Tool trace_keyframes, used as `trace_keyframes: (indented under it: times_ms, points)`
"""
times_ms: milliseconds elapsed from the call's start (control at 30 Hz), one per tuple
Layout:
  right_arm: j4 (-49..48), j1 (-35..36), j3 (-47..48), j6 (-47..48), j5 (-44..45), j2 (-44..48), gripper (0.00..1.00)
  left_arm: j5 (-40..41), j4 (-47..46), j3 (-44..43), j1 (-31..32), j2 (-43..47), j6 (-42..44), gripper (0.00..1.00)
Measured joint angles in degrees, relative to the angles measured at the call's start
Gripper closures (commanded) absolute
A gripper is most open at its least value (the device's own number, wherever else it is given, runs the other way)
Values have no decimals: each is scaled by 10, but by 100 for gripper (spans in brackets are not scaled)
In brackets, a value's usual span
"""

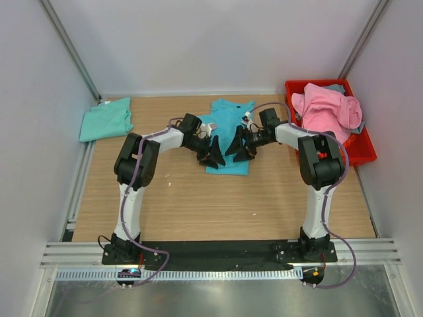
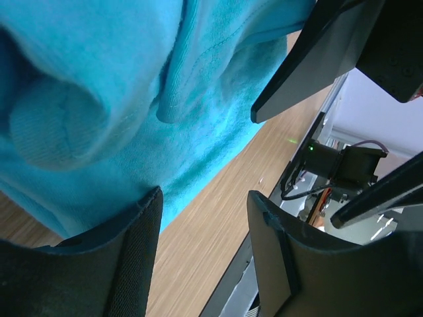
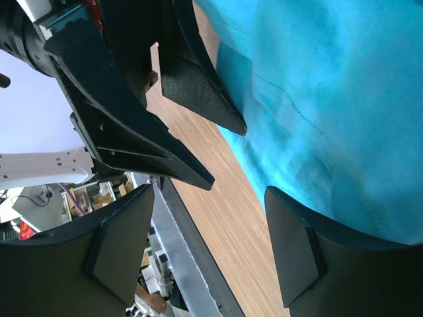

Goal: Fold and stack the t-shirts
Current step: Fold the tshirt

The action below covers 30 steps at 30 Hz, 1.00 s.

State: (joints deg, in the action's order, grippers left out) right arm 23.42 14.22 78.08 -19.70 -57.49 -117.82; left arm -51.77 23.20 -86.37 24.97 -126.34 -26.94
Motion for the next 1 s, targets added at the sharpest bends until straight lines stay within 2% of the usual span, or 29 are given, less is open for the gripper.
trace_keyframes:
  times_ms: [533, 667, 1000]
  points:
    - [2, -2, 21, 3, 43, -45, 27, -11, -28, 20, -12, 0, -14, 46]
    - [2, -7, 73, 3, 63, -62, 27, -14, -34, 24, -13, 0, -14, 47]
    - [-29, -48, 283, -9, 120, -101, 26, -21, -44, 30, -14, 0, -16, 46]
